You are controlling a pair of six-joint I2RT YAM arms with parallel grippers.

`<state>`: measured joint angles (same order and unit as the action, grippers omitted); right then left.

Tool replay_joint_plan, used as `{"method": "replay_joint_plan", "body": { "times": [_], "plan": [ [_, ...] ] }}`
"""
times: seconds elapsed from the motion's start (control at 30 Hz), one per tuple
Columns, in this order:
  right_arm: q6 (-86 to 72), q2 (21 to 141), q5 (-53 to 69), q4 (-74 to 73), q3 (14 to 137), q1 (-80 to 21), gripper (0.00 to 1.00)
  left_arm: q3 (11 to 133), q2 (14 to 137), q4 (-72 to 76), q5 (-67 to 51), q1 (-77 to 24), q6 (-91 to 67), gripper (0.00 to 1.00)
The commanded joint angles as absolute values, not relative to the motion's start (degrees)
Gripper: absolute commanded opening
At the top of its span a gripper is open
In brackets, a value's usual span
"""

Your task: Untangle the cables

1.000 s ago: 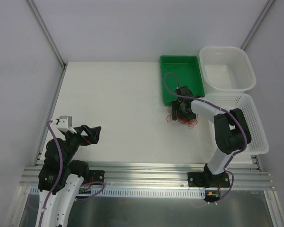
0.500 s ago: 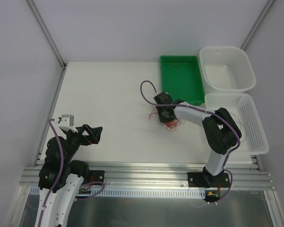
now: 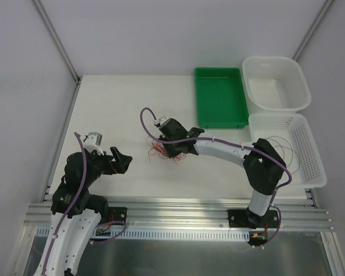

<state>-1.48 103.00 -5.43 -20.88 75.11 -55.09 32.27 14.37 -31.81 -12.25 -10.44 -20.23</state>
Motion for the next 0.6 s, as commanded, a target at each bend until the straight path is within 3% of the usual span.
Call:
{"method": "replay_joint_plan", "body": {
  "times": [0.0, 0.03, 0.2, 0.4, 0.57],
  "plan": [
    [-2.0, 102.4, -4.9, -19.1, 72.2, -55.5, 0.05, 32.1, 19.0, -29.4, -17.6, -10.5, -21.1, 0.99],
    [-3.1, 101.7, -4.8, -16.9, 71.0, -55.5, 0.09, 32.4, 21.3, -29.4, -18.8, -10.5, -21.7, 0.99],
    [-4.1, 99.1, -7.9, -14.8, 66.5, -55.5, 0.52, 32.5, 29.7, -29.3, -24.1, -10.5, -27.1, 0.99],
    [-5.2, 91.1, -14.1, -13.8, 59.3, -55.1, 0.54, 33.0, 41.1, -26.7, -24.6, -11.9, -31.5, 0.99],
    [-6.9, 85.0, -17.1, -13.5, 54.3, -54.1, 0.54, 33.9, 48.6, -20.7, -19.0, -19.7, -35.9, 0.99]
  ]
}}
